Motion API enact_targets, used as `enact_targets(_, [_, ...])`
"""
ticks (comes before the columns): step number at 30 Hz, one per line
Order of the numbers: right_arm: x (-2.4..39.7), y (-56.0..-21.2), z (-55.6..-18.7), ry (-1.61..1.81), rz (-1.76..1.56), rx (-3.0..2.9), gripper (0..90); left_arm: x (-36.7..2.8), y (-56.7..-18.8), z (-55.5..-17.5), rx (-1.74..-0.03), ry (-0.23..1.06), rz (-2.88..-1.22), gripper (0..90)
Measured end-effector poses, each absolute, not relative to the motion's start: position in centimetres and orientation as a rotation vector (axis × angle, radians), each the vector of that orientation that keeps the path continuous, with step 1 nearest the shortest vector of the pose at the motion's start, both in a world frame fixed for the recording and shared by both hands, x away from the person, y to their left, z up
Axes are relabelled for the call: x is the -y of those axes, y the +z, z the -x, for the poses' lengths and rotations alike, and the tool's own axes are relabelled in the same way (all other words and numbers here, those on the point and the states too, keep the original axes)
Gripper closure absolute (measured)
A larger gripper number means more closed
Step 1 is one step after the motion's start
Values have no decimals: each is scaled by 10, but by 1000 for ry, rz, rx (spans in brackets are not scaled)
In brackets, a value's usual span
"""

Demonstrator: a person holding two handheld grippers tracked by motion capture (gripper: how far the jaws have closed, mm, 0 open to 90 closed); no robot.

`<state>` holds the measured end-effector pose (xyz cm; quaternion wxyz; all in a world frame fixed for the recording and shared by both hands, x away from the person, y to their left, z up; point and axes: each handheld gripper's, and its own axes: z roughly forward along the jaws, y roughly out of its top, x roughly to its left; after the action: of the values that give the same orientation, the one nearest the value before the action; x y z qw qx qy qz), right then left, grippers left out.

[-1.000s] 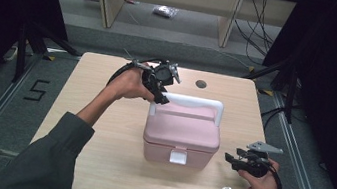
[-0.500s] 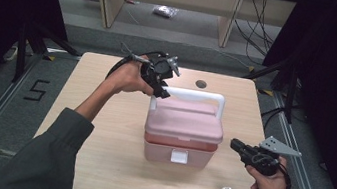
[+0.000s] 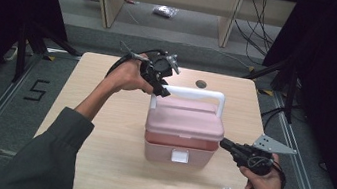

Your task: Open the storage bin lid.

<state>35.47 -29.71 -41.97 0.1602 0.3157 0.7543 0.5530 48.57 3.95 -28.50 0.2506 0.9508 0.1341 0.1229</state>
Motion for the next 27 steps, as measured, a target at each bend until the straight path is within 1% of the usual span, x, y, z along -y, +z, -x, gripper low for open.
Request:
enact_targets(8, [288,-418,-359,1591,-880,-2167,896,-42,-288,-486,-403,322,-2563,674])
enact_targets(9, [287,-418,-360,1585,-877,-2169,897,-43,-289,-487,-412,325,-2558,660])
enact_targets(10, [287,-418,-360,1580,-866,-2171,897,-44,-291,-488,-435,333,-2550,621])
enact_targets(11, [287,-418,-360,1580,-866,-2171,897,-44,-291,-488,-467,343,-2544,621])
enact_targets(13, [285,-418,-360,1592,-879,-2174,897,-46,-292,-489,-522,352,-2534,516])
enact_targets(16, [287,-417,-361,1590,-873,-2171,897,-49,-287,-483,-598,384,-2496,433])
enact_targets(19, [285,-417,-360,1595,-884,-2149,896,-56,-283,-476,-668,386,-2470,322])
enact_targets(21, [286,-416,-361,1583,-862,-2169,896,-63,-284,-469,-707,373,-2409,313])
enact_targets(23, [285,-415,-360,1597,-886,-2183,895,-71,-287,-462,-722,365,-2395,297])
enact_targets(25, [286,-414,-360,1584,-876,-2170,895,-81,-291,-456,-759,385,-2364,283])
enact_targets(27, [286,-413,-362,1583,-864,-2160,894,-90,-294,-452,-781,366,-2338,263])
